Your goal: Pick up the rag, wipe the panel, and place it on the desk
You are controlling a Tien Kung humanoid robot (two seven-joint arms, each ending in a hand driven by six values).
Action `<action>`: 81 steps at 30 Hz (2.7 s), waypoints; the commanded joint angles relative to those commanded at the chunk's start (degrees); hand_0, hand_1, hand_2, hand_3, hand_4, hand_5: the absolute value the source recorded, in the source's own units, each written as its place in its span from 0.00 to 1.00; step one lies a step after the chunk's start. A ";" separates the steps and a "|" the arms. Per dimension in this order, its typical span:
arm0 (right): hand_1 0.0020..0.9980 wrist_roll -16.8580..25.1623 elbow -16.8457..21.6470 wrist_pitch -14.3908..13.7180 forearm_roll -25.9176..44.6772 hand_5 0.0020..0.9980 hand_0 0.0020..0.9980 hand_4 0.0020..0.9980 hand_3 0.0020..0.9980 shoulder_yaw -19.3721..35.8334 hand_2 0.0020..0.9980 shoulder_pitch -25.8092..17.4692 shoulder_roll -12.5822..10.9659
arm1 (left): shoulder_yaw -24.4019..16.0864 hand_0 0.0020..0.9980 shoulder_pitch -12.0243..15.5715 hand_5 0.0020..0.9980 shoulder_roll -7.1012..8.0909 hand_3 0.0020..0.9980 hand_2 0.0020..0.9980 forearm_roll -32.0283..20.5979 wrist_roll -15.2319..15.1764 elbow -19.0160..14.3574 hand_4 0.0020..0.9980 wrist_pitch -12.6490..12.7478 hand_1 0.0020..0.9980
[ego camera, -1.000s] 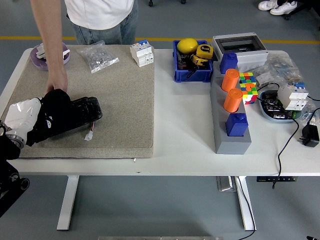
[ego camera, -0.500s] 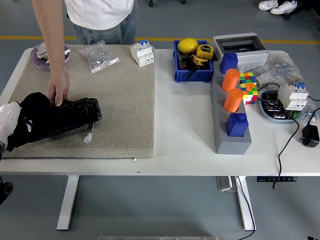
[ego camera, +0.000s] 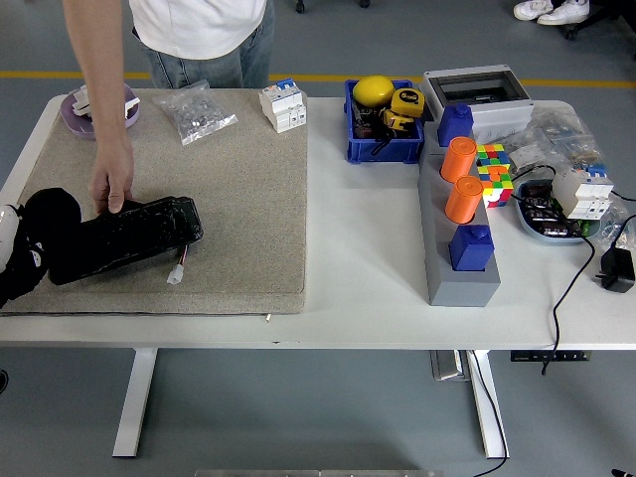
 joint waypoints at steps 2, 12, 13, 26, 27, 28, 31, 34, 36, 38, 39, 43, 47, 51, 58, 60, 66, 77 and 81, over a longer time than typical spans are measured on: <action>0.46 -0.01 0.02 0.02 -0.01 0.61 0.74 1.00 0.71 0.03 0.71 -0.03 0.01 | 0.39 0.20 -0.05 0.00 -0.12 0.47 0.56 -0.21 -0.29 -0.28 0.02 0.52 0.13; 0.46 -0.02 -0.02 -0.04 0.03 0.61 0.74 1.00 0.71 -0.03 0.71 0.21 0.03 | 4.16 0.20 -2.58 0.00 -1.55 0.47 0.56 -1.50 -0.38 -0.97 0.03 1.34 0.13; 0.46 -0.01 -0.01 -0.06 0.04 0.61 0.74 1.00 0.71 -0.02 0.71 0.21 0.03 | 4.72 0.20 -3.03 0.00 -1.71 0.47 0.56 -1.66 -0.34 -1.03 0.03 1.33 0.13; 0.45 -0.05 -0.02 0.00 0.13 0.61 0.74 1.00 0.71 -0.34 0.71 0.45 0.08 | 10.68 0.20 -8.38 0.00 -4.58 0.47 0.56 -2.68 0.08 -0.61 0.04 0.90 0.13; 0.45 -0.05 -0.01 0.00 0.14 0.61 0.74 1.00 0.71 -0.36 0.71 0.45 0.07 | 11.11 0.20 -8.75 0.00 -4.76 0.47 0.56 -2.76 0.13 -0.56 0.04 0.87 0.13; 0.45 -0.06 0.00 0.01 0.13 0.61 0.74 1.00 0.71 -0.38 0.71 0.45 0.06 | 11.40 0.20 -9.00 0.00 -4.87 0.47 0.56 -2.81 0.17 -0.52 0.04 0.84 0.13; 0.45 -0.10 -0.03 0.05 0.14 0.61 0.74 1.00 0.71 -0.37 0.71 0.44 0.04 | 12.67 0.20 -10.02 0.00 -5.49 0.47 0.56 -2.96 0.25 -0.35 0.04 0.78 0.13; 0.45 -0.12 -0.05 0.11 0.20 0.61 0.74 1.00 0.71 -0.41 0.71 0.46 0.02 | 14.01 0.20 -11.18 0.00 -6.43 0.47 0.56 -3.14 0.33 -0.23 0.05 0.75 0.13; 0.45 -0.13 -0.05 0.12 0.22 0.61 0.74 1.00 0.71 -0.44 0.71 0.48 0.00 | 15.19 0.20 -12.06 0.00 -6.95 0.47 0.56 -3.32 0.48 -0.18 0.05 0.62 0.13; 0.45 -0.14 -0.07 0.18 0.28 0.61 0.74 1.00 0.71 -0.52 0.71 0.50 -0.01 | 16.03 0.20 -12.79 0.00 -7.41 0.47 0.56 -3.43 0.55 -0.02 0.05 0.56 0.13; 0.45 -0.14 -0.07 0.16 0.29 0.61 0.74 1.00 0.71 -0.54 0.71 0.53 0.00 | 16.46 0.20 -13.25 0.00 -7.78 0.47 0.56 -3.42 0.69 0.02 0.05 0.42 0.13; 0.45 -0.18 -0.05 0.20 0.33 0.61 0.74 1.00 0.71 -0.69 0.71 0.60 -0.06 | 17.30 0.20 -14.44 0.00 -8.84 0.47 0.56 -3.38 0.99 0.15 0.05 0.14 0.13; 0.45 -0.20 -0.03 0.22 0.39 0.61 0.74 1.00 0.71 -0.82 0.71 0.62 -0.11 | 17.65 0.20 -15.16 0.00 -9.75 0.47 0.56 -2.89 1.30 0.20 0.05 -0.05 0.13; 0.45 -0.21 0.01 0.24 0.40 0.61 0.74 1.00 0.71 -0.91 0.71 0.62 -0.14 | 17.91 0.20 -15.40 0.00 -10.01 0.47 0.56 -2.83 1.52 0.56 0.05 -0.21 0.13; 0.45 -0.18 -0.01 0.22 0.41 0.61 0.74 1.00 0.70 -0.89 0.71 0.49 -0.12 | 16.92 0.20 -14.47 0.00 -9.34 0.47 0.56 -2.48 1.55 0.40 0.05 -0.13 0.13; 0.45 -0.18 -0.01 0.23 0.40 0.61 0.74 1.00 0.70 -0.87 0.71 0.47 -0.12 | 16.31 0.20 -13.87 0.00 -8.94 0.47 0.56 -2.34 1.54 0.31 0.05 -0.13 0.13; 0.45 -0.19 -0.02 0.26 0.35 0.61 0.74 1.00 0.70 -0.74 0.71 0.46 -0.14 | 14.39 0.20 -11.91 0.00 -7.61 0.47 0.56 -1.88 1.53 0.19 0.05 -0.23 0.13; 0.45 -0.21 -0.06 0.27 0.25 0.61 0.74 1.00 0.70 -0.40 0.71 0.23 -0.17 | 10.39 0.20 -7.00 0.00 -4.55 0.47 0.56 -1.05 1.44 -0.42 0.05 -0.24 0.13; 0.45 -0.24 -0.07 0.28 0.21 0.61 0.74 1.00 0.70 -0.22 0.71 0.16 -0.23 | 8.56 0.20 -4.99 0.00 -3.30 0.47 0.56 -0.54 1.33 -0.85 0.05 -0.07 0.13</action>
